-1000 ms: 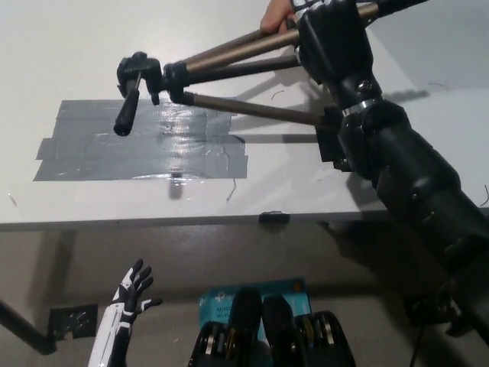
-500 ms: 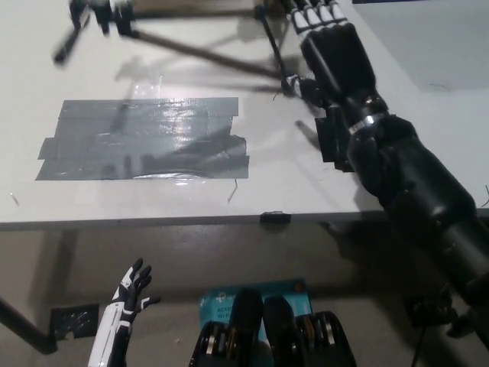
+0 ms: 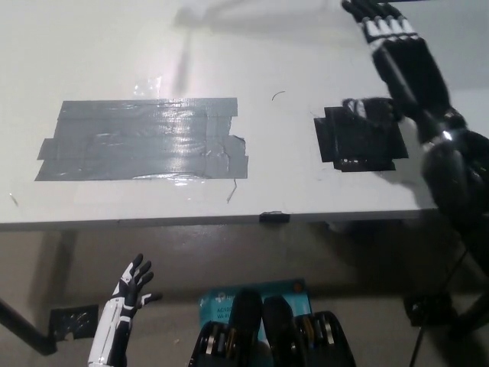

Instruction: A tripod is kept on the middle of the desk infront of the robot and the robot grabs one of its legs to pick it up and hands it to a person

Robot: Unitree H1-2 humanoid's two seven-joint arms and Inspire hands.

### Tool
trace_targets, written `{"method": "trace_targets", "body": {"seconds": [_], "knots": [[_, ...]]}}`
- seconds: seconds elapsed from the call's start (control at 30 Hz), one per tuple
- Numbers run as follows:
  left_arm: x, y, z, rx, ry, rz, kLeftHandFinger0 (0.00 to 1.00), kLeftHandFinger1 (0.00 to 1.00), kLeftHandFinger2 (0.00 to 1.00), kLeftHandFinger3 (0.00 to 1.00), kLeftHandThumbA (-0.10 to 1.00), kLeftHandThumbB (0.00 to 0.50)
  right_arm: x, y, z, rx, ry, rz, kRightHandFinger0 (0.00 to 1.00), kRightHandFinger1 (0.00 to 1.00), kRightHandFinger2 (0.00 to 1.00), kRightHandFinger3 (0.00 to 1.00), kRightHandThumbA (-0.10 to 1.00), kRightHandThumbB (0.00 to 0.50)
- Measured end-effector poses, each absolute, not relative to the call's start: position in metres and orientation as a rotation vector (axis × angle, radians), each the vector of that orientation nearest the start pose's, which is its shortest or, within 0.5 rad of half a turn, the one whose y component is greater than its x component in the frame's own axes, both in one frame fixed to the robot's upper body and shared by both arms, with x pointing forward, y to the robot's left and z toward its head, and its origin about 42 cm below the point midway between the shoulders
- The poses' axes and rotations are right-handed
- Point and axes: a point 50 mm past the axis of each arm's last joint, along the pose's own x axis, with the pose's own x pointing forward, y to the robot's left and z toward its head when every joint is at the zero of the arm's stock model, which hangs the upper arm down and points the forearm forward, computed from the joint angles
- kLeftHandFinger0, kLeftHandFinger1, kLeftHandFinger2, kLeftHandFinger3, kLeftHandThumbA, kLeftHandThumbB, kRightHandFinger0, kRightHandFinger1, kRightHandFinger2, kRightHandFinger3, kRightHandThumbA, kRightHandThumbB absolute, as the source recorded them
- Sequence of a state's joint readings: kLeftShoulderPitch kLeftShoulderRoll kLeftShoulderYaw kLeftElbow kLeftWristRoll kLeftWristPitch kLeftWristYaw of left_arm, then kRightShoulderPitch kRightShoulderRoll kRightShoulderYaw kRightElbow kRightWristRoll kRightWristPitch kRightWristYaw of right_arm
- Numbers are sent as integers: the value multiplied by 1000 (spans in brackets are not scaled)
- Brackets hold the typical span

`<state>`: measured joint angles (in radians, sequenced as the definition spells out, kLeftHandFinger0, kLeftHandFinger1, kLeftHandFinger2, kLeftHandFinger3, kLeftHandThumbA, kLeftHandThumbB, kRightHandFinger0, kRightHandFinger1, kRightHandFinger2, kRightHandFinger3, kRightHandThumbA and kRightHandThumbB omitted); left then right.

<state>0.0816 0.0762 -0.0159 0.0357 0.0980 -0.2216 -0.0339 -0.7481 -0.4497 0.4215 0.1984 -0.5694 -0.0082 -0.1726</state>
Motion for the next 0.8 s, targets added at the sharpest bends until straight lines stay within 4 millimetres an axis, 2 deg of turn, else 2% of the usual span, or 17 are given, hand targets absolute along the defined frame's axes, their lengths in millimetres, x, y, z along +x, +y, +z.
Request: {"method": "trace_targets", "body": {"seconds": [0.03, 0.1, 0.13, 0.17, 0.27, 0.33, 0.37, 0.4, 0.43, 0.47, 0.5, 0.57, 0.6, 0.67, 0.7, 0.73, 0.8], "knots": [[255, 233, 80, 174, -102, -55, 793, 960, 1000, 1000, 1000, 17, 457, -214, 309, -1098, -670, 85, 1000, 1000, 1000, 1000, 1000, 499], [255, 233, 80, 174, -103, -55, 803, 963, 1000, 1000, 1000, 14, 444, -223, 304, -1082, -657, 91, 1000, 1000, 1000, 1000, 1000, 471], [255, 233, 80, 174, -103, -55, 809, 968, 1000, 1000, 1000, 11, 438, -226, 303, -1074, -657, 92, 1000, 1000, 1000, 1000, 1000, 494], [255, 233, 80, 174, -103, -55, 811, 969, 1000, 1000, 1000, 12, 431, -230, 299, -1068, -648, 98, 1000, 1000, 1000, 1000, 1000, 423], [256, 233, 80, 174, -102, -53, 850, 982, 1000, 1000, 1000, 14, 400, -238, 282, -1023, -623, 129, 1000, 1000, 1000, 1000, 958, 441], [257, 234, 80, 174, -102, -52, 971, 1000, 1000, 1000, 1000, 32, 379, -239, 270, -986, -604, 153, 1000, 1000, 1000, 1000, 987, 412], [257, 234, 80, 174, -102, -52, 1000, 1000, 1000, 1000, 1000, 40, 373, -239, 266, -974, -600, 159, 1000, 1000, 1000, 1000, 996, 380], [258, 234, 80, 174, -103, -52, 1000, 1000, 1000, 1000, 1000, 43, 357, -239, 259, -942, -591, 175, 1000, 1000, 1000, 1000, 1000, 370], [258, 234, 81, 174, -104, -52, 1000, 1000, 1000, 1000, 1000, 83, 347, -240, 253, -923, -578, 184, 1000, 1000, 1000, 1000, 1000, 348], [259, 234, 81, 175, -105, -52, 1000, 1000, 1000, 1000, 1000, 95, 329, -240, 247, -886, -571, 195, 1000, 1000, 1000, 1000, 1000, 346], [260, 234, 81, 175, -106, -52, 1000, 1000, 1000, 1000, 1000, 100, 320, -241, 243, -865, -564, 197, 1000, 1000, 1000, 1000, 1000, 345], [261, 235, 82, 177, -108, -53, 1000, 1000, 1000, 1000, 1000, 117, 286, -244, 234, -775, -534, 192, 1000, 1000, 1000, 1000, 1000, 298], [262, 235, 82, 179, -109, -53, 1000, 1000, 1000, 1000, 1000, 122, 277, -244, 232, -743, -527, 182, 1000, 1000, 1000, 1000, 987, 257], [264, 238, 82, 188, -114, -57, 1000, 1000, 1000, 1000, 1000, 133, 258, -244, 221, -634, -491, 140, 1000, 1000, 1000, 1000, 972, 229], [265, 239, 82, 191, -116, -58, 1000, 1000, 1000, 1000, 1000, 178, 255, -243, 218, -603, -480, 129, 1000, 1000, 1000, 1000, 956, 209], [266, 240, 83, 195, -121, -61, 1000, 1000, 1000, 1000, 1000, 181, 252, -240, 211, -544, -459, 105, 1000, 1000, 1000, 1000, 957, 210], [270, 241, 85, 201, -139, -74, 1000, 1000, 1000, 1000, 1000, 244, 254, -229, 192, -431, -403, 70, 1000, 1000, 1000, 1000, 926, 156]]}}
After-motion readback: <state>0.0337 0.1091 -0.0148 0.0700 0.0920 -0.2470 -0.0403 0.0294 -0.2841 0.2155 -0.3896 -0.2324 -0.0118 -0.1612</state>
